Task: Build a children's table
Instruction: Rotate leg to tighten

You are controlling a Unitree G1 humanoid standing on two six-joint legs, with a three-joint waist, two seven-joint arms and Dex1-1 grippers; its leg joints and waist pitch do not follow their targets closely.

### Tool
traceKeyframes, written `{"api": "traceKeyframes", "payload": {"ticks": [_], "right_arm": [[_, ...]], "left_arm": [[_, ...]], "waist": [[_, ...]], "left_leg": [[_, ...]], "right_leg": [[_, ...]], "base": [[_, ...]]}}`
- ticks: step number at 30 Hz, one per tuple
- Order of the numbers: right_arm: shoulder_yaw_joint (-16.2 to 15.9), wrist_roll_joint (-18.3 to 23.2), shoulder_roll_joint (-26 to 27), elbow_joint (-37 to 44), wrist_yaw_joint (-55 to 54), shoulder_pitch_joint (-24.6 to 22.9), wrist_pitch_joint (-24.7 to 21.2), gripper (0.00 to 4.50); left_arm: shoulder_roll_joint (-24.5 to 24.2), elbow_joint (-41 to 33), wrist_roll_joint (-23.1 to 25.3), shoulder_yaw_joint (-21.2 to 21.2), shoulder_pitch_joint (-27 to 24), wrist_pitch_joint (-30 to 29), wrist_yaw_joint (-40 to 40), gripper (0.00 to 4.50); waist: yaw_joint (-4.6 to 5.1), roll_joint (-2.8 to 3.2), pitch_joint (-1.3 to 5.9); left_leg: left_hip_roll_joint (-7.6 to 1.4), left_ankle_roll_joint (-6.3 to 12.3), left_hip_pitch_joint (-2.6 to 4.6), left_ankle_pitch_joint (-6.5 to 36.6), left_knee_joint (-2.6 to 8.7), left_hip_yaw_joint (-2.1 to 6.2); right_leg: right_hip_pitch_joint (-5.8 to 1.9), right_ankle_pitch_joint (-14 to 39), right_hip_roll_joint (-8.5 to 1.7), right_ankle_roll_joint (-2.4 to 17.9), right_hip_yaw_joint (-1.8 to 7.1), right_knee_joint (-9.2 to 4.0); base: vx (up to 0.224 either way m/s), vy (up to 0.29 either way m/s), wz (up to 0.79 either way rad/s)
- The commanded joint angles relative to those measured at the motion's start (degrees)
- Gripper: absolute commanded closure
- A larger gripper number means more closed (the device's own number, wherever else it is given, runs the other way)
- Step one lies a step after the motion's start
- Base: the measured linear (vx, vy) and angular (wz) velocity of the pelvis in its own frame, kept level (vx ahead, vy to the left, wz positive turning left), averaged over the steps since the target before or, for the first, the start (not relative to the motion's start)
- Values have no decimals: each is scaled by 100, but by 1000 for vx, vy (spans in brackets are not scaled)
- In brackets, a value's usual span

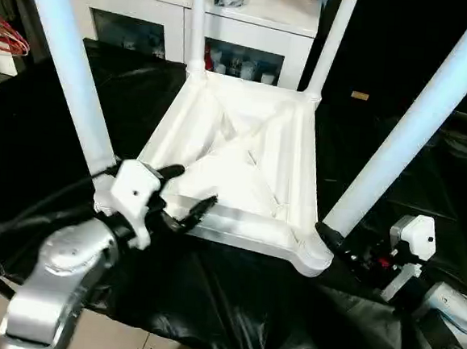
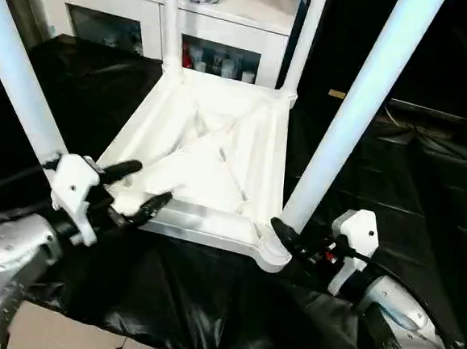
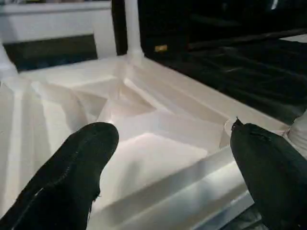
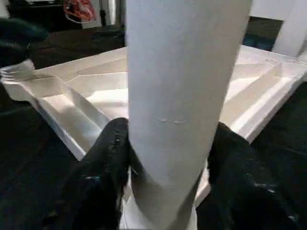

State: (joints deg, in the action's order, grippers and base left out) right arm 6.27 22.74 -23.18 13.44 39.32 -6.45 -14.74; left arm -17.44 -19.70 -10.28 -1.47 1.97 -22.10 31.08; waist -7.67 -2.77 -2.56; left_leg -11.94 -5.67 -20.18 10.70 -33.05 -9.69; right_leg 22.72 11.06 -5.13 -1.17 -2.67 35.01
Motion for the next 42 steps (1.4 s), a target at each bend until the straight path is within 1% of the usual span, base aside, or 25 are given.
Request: {"api": "traceKeyframes", "payload": {"ticks": [1, 3, 7, 13, 16, 18, 21, 22, 23, 24, 27, 28, 30, 31, 32, 33, 34, 35, 36, 37, 38, 39, 40, 41, 42], "right_arm": [[114, -136, -27, 45, -208, 81, 22, 164], [201, -139, 18, 67, -283, 89, 123, 164], [653, 627, -66, 512, 5, -137, -119, 164], [987, 952, -522, 860, 411, -622, -295, 164], [1032, 960, -700, 895, 596, -824, -345, 164], [1269, 1182, -806, 883, 716, -922, -462, 164], [2176, 2213, -773, 548, 725, -814, -738, 164], [2176, 2213, -773, 548, 725, -814, -738, 164], [2591, 2607, -784, 230, 648, -728, -825, 164], [2512, 2146, -834, 45, 391, -660, -682, 164], [2207, 1173, -776, -278, -330, -375, -450, 164], [1794, 397, -539, -551, -1190, 1, -465, 164], [1419, -136, -100, -759, -1978, 343, -417, 164], [1161, -335, 145, -785, -2192, 473, -366, 164], [864, -487, 378, -750, -2306, 579, -338, 164], [769, -533, 432, -731, -2321, 606, -329, 164], [559, -564, 580, -669, -2345, 680, -327, 164], [487, -558, 637, -643, -2351, 710, -331, 164], [395, -541, 710, -607, -2356, 749, -339, 164], [177, -602, 756, -594, -2318, 825, -386, 164], [-5, -701, 783, -638, -2274, 896, -387, 164], [-156, -868, 840, -755, -2344, 985, -487, 164], [-189, -952, 888, -823, -2425, 1025, -554, 164], [-150, -993, 957, -941, -2526, 1074, -552, 164], [-121, -1038, 1019, -1018, -2628, 1105, -529, 164]], "left_arm": [[75, 127, 265, -178, 51, 151, -216, 0], [239, 276, 356, -175, 113, 329, -460, 0], [571, 550, 452, 49, 202, 443, -1021, 0], [627, 686, 344, 148, 203, 556, -1080, 0], [624, 741, 395, 116, 205, 622, -1092, 0], [637, 764, 412, 98, 211, 666, -1105, 0], [650, 784, 389, 126, 227, 725, -1131, 0], [650, 784, 389, 126, 227, 725, -1131, 0], [633, 815, 396, 160, 240, 733, -1151, 0], [604, 868, 424, 175, 257, 771, -1152, 0], [544, 1010, 522, 175, 334, 892, -1173, 0], [545, 1200, 579, 149, 473, 979, -1194, 0], [560, 1406, 671, 108, 651, 1052, -1256, 0], [580, 1496, 697, 97, 753, 1065, -1291, 0], [602, 1564, 712, 97, 839, 1088, -1326, 0], [610, 1580, 713, 100, 860, 1087, -1338, 0], [614, 1619, 740, 104, 904, 1076, -1384, 0], [613, 1634, 755, 104, 918, 1070, -1405, 0], [610, 1652, 777, 105, 935, 1056, -1434, 0], [643, 1714, 769, 172, 987, 895, -1562, 0], [696, 1799, 709, 260, 1039, 781, -1677, 0], [720, 1882, 699, 309, 1090, 764, -1756, 0], [724, 1915, 701, 313, 1106, 800, -1762, 0], [699, 1913, 752, 282, 1106, 825, -1758, 0], [688, 1918, 788, 262, 1107, 849, -1750, 0]], "waist": [[46, 6, 258], [48, 19, 258], [57, 20, 275], [62, 36, 286], [102, 9, 276], [106, -6, 267], [119, -17, 258], [124, -21, 257], [121, -16, 254], [123, 26, 253], [153, 5, 264], [163, -16, 268], [283, 46, 275], [318, 48, 301], [413, 94, 291], [513, 162, 295], [533, 214, 304], [608, 269, 333], [626, 282, 337], [630, 208, 348], [594, 86, 341], [341, -214, 386], [213, -132, 368], [152, -84, 378], [84, -201, 285]], "left_leg": [[-73, 78, -20, 1673, 416, 0], [-69, 80, -16, 1671, 415, -1], [-72, 132, -22, 1692, 400, 0], [-77, 251, -46, 1477, 375, 1], [-66, 285, -79, 1529, 378, 4], [-73, 318, -88, 1533, 378, 9], [-70, 350, -75, 1618, 377, 10], [-60, 366, -62, 1651, 366, 9], [-58, 358, -60, 1667, 360, 3], [-60, 332, -62, 1671, 363, 13], [-33, 149, -82, 1490, 361, 9], [-26, 136, -86, 1461, 360, 0], [-38, -199, -34, 1523, 389, 53], [-84, -254, 20, 1645, 392, 90], [-176, -194, 39, 1739, 449, 182], [-475, 182, 114, 1779, 626, 384], [-691, 403, 188, 1754, 699, 478], [-1034, 798, 227, 1452, 815, 645], [-1070, 1167, 213, 1343, 792, 558], [-1001, 1358, 205, 1354, 742, 471], [-325, 1559, -6, 1439, 267, 28], [418, 1160, -263, 1127, -649, -176], [286, 852, -284, 727, -511, -71], [238, 501, -224, 657, -478, -113], [228, 514, -176, 1102, -407, -6]], "right_leg": [[-175, 2009, -151, 376, 179, -539], [-169, 2010, -153, 343, 180, -547], [-187, 1815, -147, 351, 178, -543], [-212, 1437, -139, 446, 180, -517], [-216, 1675, -150, 411, 164, -537], [-212, 1864, -165, 367, 170, -556], [-187, 2108, -172, 320, 160, -582], [-175, 2215, -169, 308, 153, -592], [-162, 2299, -168, 302, 148, -608], [-157, 2319, -165, 306, 142, -604], [-160, 2225, -141, 242, 126, -595], [-166, 2220, -140, 224, 127, -601], [-127, 2080, -36, 303, 50, -544], [-132, 1860, 29, 428, 2, -529], [-149, 1235, 142, 816, -76, -465], [-161, 790, 168, 1321, -189, -333], [-115, 554, 124, 1557, -237, -233], [-49, 177, 65, 1806, -312, 52], [-19, 78, -11, 1933, -329, 146], [-28, 5, -75, 2078, -299, 126], [-120, -19, -167, 2518, -146, -245], [-344, 1371, -438, 1690, 50, -675], [-387, 2136, -603, 1167, 171, -692], [-259, 3047, -473, -123, 763, -797], [-343, 3520, -554, -275, 1049, -740]], "base": [[0, 0, 0], [0, 0, 0], [0, 0, 0], [0, 0, 0], [0, 0, 0], [0, 0, 0], [0, 0, 0], [0, 0, 0], [0, 0, 0], [0, 0, 0], [0, 0, 0], [0, 0, 0], [0, 0, 0], [0, 0, 0], [0, 0, 0], [10, -71, 3], [21, -89, 8], [21, -89, 8], [26, -139, 7], [20, -140, 6], [20, -140, 6], [8, -115, 3], [-12, -121, -2], [-12, -121, -2], [-15, -103, -30]]}}
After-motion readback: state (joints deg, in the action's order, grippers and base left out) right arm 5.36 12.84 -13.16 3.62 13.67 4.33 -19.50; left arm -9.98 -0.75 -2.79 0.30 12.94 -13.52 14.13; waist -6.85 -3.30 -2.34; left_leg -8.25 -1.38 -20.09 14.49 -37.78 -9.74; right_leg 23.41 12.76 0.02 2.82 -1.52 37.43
